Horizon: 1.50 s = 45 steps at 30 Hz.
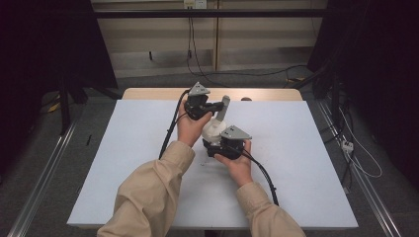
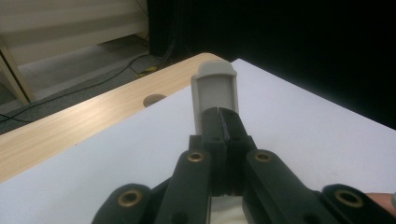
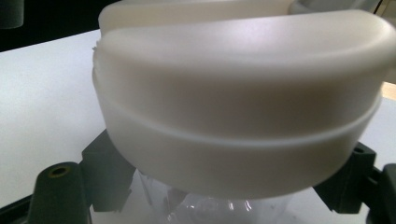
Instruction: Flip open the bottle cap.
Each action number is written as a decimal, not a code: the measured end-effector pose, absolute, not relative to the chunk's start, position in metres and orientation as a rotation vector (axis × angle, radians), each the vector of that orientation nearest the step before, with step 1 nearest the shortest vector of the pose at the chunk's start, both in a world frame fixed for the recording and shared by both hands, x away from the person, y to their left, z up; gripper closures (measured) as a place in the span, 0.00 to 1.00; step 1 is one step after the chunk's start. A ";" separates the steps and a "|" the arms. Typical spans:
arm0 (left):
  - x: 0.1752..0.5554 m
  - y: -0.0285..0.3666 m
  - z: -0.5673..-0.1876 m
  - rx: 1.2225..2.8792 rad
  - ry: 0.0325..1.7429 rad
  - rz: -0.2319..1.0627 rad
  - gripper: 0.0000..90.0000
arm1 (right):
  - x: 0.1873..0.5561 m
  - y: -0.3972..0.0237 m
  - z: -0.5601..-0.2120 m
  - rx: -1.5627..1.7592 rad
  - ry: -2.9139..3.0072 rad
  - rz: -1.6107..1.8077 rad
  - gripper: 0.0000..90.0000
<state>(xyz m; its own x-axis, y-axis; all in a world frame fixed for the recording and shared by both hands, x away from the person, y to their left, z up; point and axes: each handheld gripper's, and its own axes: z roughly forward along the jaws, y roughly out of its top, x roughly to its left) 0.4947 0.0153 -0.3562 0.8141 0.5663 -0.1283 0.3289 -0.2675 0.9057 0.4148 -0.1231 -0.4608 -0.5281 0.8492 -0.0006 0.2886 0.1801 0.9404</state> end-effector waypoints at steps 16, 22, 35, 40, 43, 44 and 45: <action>0.497 0.014 -0.359 1.882 0.682 0.258 1.00 | 0.415 -0.123 -0.461 1.067 1.918 1.346 0.22; 0.497 0.013 -0.360 1.890 0.681 0.261 1.00 | 0.415 -0.123 -0.461 1.066 1.918 1.346 0.22; 0.499 0.011 -0.361 1.902 0.678 0.254 1.00 | 0.415 -0.123 -0.461 1.063 1.922 1.343 0.21; 0.500 0.011 -0.361 1.900 0.675 0.251 1.00 | 0.415 -0.124 -0.461 1.062 1.923 1.344 0.22; 0.501 0.010 -0.361 1.901 0.676 0.247 1.00 | 0.415 -0.124 -0.461 1.061 1.925 1.343 0.22; 0.501 0.010 -0.362 1.901 0.675 0.247 1.00 | 0.415 -0.124 -0.461 1.059 1.926 1.344 0.22; 0.501 0.010 -0.361 1.904 0.673 0.248 1.00 | 0.415 -0.124 -0.461 1.059 1.927 1.343 0.22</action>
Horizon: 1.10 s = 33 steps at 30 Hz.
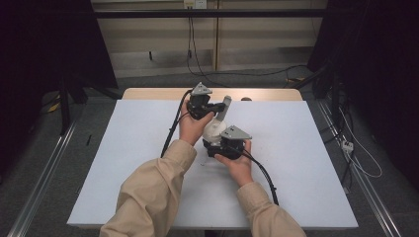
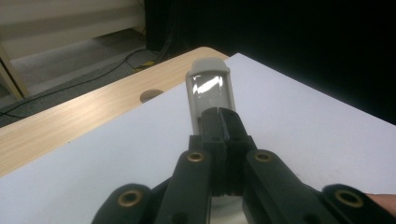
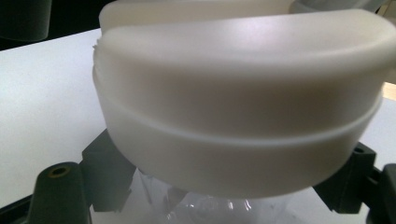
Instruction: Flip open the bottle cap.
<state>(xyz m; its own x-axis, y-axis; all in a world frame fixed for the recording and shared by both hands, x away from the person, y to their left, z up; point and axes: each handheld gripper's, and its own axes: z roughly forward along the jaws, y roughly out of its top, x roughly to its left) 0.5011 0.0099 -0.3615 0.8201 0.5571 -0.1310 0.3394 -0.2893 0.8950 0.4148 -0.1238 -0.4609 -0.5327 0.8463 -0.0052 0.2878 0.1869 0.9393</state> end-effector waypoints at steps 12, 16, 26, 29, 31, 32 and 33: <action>0.504 0.007 -0.364 1.909 0.677 0.239 1.00 | 0.415 -0.124 -0.461 1.050 1.932 1.340 0.21; 0.505 0.006 -0.365 1.908 0.681 0.233 1.00 | 0.415 -0.124 -0.461 1.046 1.935 1.336 0.21; 0.506 0.004 -0.368 1.913 0.685 0.228 1.00 | 0.415 -0.124 -0.461 1.042 1.937 1.332 0.21; 0.507 0.004 -0.369 1.915 0.685 0.226 1.00 | 0.415 -0.124 -0.461 1.043 1.937 1.332 0.21; 0.507 0.003 -0.370 1.919 0.686 0.222 1.00 | 0.415 -0.124 -0.461 1.044 1.937 1.331 0.21; 0.507 0.003 -0.370 1.917 0.689 0.223 1.00 | 0.415 -0.124 -0.461 1.042 1.938 1.331 0.21; 0.507 0.003 -0.370 1.917 0.689 0.222 1.00 | 0.415 -0.124 -0.461 1.042 1.937 1.332 0.21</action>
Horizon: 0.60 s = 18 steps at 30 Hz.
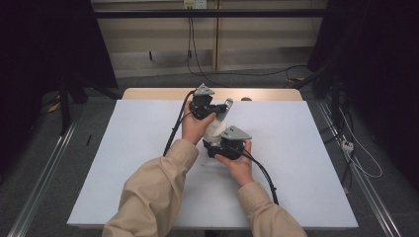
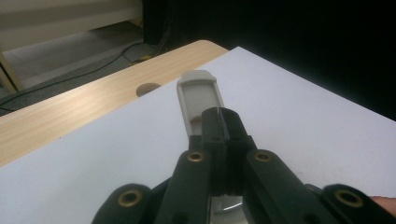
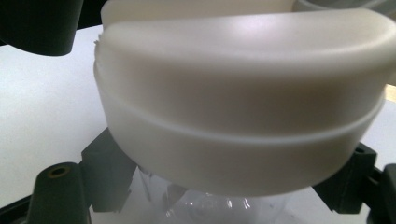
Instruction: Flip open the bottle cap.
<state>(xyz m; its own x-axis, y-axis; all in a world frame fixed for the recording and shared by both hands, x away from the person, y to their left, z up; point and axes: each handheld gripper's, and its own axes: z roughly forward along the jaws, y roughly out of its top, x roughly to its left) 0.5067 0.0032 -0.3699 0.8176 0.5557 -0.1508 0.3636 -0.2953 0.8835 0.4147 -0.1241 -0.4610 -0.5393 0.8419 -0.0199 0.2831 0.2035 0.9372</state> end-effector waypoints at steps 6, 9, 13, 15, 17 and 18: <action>0.508 0.003 -0.372 1.917 0.691 0.211 1.00 | 0.415 -0.124 -0.461 1.045 1.938 1.330 0.21; 0.508 0.002 -0.373 1.924 0.687 0.207 1.00 | 0.415 -0.124 -0.461 1.046 1.938 1.330 0.21; 0.507 0.001 -0.373 1.920 0.691 0.202 1.00 | 0.415 -0.124 -0.461 1.046 1.938 1.330 0.21; 0.508 0.002 -0.373 1.921 0.690 0.202 1.00 | 0.415 -0.124 -0.461 1.047 1.938 1.330 0.21; 0.507 0.001 -0.373 1.921 0.690 0.201 1.00 | 0.415 -0.124 -0.461 1.048 1.937 1.330 0.21; 0.507 0.001 -0.373 1.923 0.689 0.204 1.00 | 0.415 -0.124 -0.461 1.048 1.937 1.332 0.21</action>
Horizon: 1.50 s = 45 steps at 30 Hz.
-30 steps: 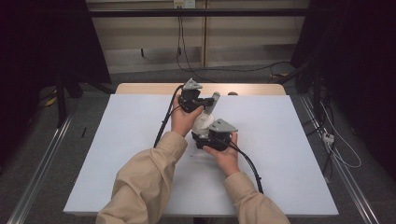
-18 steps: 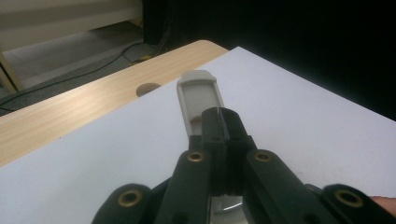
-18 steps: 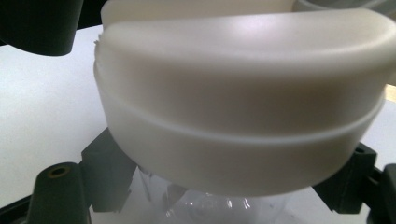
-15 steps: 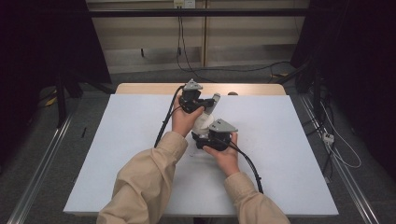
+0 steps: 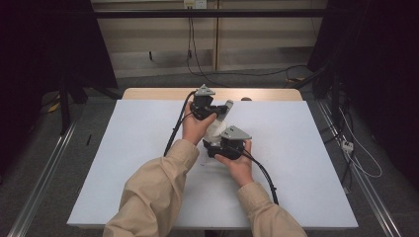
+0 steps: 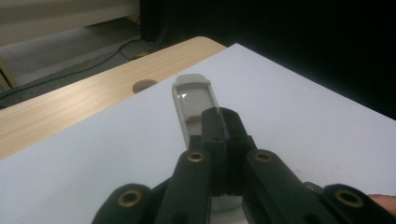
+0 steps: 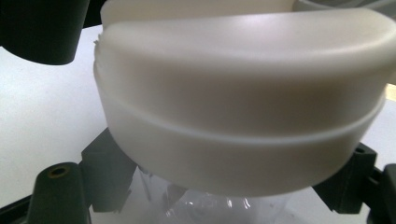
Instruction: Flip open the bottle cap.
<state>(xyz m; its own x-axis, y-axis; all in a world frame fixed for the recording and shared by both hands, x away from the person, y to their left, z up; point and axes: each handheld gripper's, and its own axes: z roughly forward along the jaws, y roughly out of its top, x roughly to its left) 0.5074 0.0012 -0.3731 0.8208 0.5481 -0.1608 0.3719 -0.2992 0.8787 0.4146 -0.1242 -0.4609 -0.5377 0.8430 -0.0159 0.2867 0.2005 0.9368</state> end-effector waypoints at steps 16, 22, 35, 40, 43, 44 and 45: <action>0.507 0.000 -0.374 1.929 0.683 0.188 1.00 | 0.415 -0.124 -0.461 1.052 1.938 1.335 0.21; 0.506 -0.001 -0.374 1.936 0.679 0.200 1.00 | 0.415 -0.124 -0.461 1.052 1.939 1.334 0.21; 0.505 0.004 -0.369 1.923 0.695 0.213 0.92 | 0.413 -0.123 -0.461 1.049 1.941 1.317 0.21; 0.501 0.007 -0.362 1.912 0.686 0.208 0.80 | 0.413 -0.125 -0.460 1.064 1.955 1.298 0.20; 0.497 0.011 -0.359 1.902 0.691 0.204 0.67 | 0.411 -0.125 -0.460 1.093 1.978 1.263 0.13; 0.496 0.013 -0.358 1.892 0.693 0.202 0.64 | 0.410 -0.126 -0.460 1.099 1.982 1.257 0.12; 0.494 0.015 -0.356 1.889 0.710 0.205 0.56 | 0.410 -0.126 -0.460 1.104 1.992 1.255 0.12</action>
